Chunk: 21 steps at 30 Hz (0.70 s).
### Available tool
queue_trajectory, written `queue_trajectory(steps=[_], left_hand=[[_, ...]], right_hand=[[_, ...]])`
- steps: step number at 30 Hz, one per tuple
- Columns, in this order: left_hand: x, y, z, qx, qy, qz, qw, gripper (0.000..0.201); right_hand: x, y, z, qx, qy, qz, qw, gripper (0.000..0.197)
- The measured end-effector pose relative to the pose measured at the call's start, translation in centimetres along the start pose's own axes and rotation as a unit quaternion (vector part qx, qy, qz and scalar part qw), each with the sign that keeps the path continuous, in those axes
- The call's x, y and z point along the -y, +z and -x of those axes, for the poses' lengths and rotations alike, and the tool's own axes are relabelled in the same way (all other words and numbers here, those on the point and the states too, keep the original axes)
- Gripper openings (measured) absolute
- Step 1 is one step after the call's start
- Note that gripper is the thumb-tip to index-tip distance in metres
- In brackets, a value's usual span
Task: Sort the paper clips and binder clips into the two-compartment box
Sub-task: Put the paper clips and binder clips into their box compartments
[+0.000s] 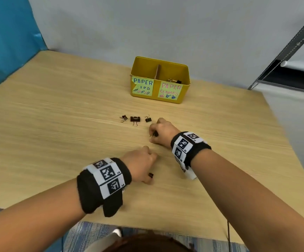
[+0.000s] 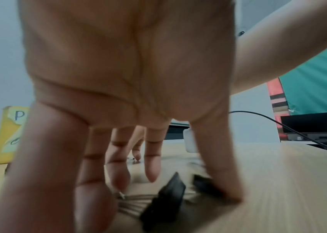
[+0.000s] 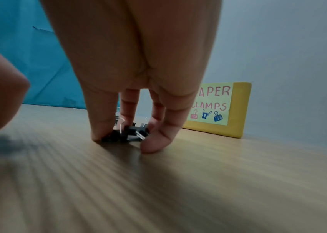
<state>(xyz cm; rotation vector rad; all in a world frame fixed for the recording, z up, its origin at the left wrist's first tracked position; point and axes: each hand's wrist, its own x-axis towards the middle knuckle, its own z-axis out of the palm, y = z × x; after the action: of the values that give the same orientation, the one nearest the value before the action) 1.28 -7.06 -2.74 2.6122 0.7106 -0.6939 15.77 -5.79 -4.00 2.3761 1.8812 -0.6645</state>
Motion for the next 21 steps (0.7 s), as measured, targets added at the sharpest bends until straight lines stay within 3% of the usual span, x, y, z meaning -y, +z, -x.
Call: queue_trajectory(steps=[3, 6, 12, 15, 18, 21], left_hand=[[0.2, 0.2, -0.3, -0.058, 0.013, 0.025, 0.998, 0.032], [1.2, 0.0, -0.6, -0.086, 0.019, 0.065, 0.994, 0.02], [3.2, -0.5, -1.6, -0.11, 0.015, 0.047, 0.993, 0.016], [4.0, -0.5, -2.3, -0.116, 0.012, 0.054, 0.992, 0.022], [4.6, -1.6, -2.8, -0.128, 0.007, 0.089, 0.988, 0.028], [4.9, -4.8, -3.3, -0.183, 0.018, 0.122, 0.975, 0.03]], right_hand=[[0.0, -0.1, 0.4, -0.028, -0.006, -0.012, 1.0, 0.017], [-0.3, -0.1, 0.6, -0.048, 0.005, -0.036, 0.998, 0.015], [-2.0, -0.1, 1.2, -0.041, 0.034, -0.086, 0.995, 0.021], [-2.6, -1.1, 1.2, -0.086, 0.055, -0.145, 0.984, 0.019], [-3.1, -4.4, 0.3, -0.186, 0.069, -0.249, 0.948, 0.019], [-3.7, -9.0, -1.4, -0.303, 0.069, -0.341, 0.887, 0.021]])
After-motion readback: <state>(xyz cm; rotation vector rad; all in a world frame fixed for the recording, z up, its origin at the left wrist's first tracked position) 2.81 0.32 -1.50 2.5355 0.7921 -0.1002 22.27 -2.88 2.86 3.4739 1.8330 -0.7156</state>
